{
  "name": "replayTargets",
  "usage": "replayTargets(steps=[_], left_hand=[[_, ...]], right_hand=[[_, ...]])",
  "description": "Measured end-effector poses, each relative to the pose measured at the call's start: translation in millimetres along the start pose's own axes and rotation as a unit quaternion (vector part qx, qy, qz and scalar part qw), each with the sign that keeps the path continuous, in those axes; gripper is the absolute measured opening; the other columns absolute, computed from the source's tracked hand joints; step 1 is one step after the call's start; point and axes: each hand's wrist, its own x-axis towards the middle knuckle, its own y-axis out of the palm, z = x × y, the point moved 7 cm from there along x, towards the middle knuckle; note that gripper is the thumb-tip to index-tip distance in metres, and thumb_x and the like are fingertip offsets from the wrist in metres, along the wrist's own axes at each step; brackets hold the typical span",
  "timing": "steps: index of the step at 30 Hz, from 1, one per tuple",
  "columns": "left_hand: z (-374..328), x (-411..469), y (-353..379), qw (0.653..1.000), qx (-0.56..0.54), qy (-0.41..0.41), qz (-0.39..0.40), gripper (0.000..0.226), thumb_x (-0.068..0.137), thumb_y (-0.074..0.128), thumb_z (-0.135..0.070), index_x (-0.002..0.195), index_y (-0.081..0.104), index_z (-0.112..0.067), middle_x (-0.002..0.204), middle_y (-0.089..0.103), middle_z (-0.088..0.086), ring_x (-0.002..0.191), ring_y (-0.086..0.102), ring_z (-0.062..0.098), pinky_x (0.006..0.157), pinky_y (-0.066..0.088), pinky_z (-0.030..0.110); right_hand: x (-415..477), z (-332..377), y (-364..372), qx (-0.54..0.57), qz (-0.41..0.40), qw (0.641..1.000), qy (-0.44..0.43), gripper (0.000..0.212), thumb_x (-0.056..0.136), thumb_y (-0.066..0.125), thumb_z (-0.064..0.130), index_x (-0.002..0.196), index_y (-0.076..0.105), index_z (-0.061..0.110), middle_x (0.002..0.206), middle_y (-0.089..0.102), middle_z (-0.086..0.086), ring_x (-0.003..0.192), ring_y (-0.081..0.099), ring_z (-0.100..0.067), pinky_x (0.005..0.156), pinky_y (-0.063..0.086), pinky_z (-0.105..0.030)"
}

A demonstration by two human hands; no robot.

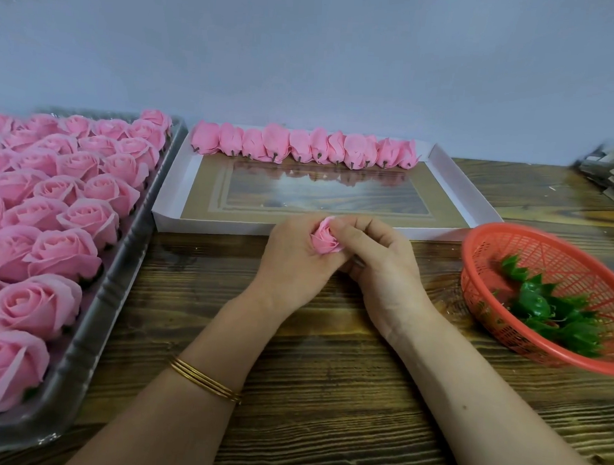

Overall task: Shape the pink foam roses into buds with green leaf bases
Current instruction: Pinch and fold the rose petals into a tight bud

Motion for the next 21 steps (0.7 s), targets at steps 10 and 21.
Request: replayTargets(steps=[10, 21], left_hand=[[0.8, 1.1, 2.3, 0.999, -0.042, -0.024, 0.011, 0.009, 0.086, 0.070, -0.024, 0.078, 0.072, -0.027, 0.069, 0.069, -0.009, 0.069, 0.064, 0.008, 0.066, 0.052, 0.032], [9.3, 3.3, -3.6, 0.974, -0.188, -0.085, -0.088, 0.031, 0.088, 0.071, -0.018, 0.065, 0.050, -0.016, 0.052, 0.053, -0.013, 0.049, 0.050, -0.002, 0.050, 0.043, 0.014]], right_hand=[[2.4, -2.3, 0.3, 0.004, 0.020, 1.000, -0.006, 0.036, 0.075, 0.077, 0.027, 0.094, 0.068, -0.002, 0.090, 0.069, -0.020, 0.085, 0.065, -0.030, 0.082, 0.054, -0.039], [-2.4, -0.8, 8.2, -0.097, 0.026, 0.994, -0.036, 0.036, 0.072, 0.058, -0.028, 0.105, 0.061, -0.011, 0.098, 0.065, -0.031, 0.088, 0.058, -0.030, 0.090, 0.050, -0.044]])
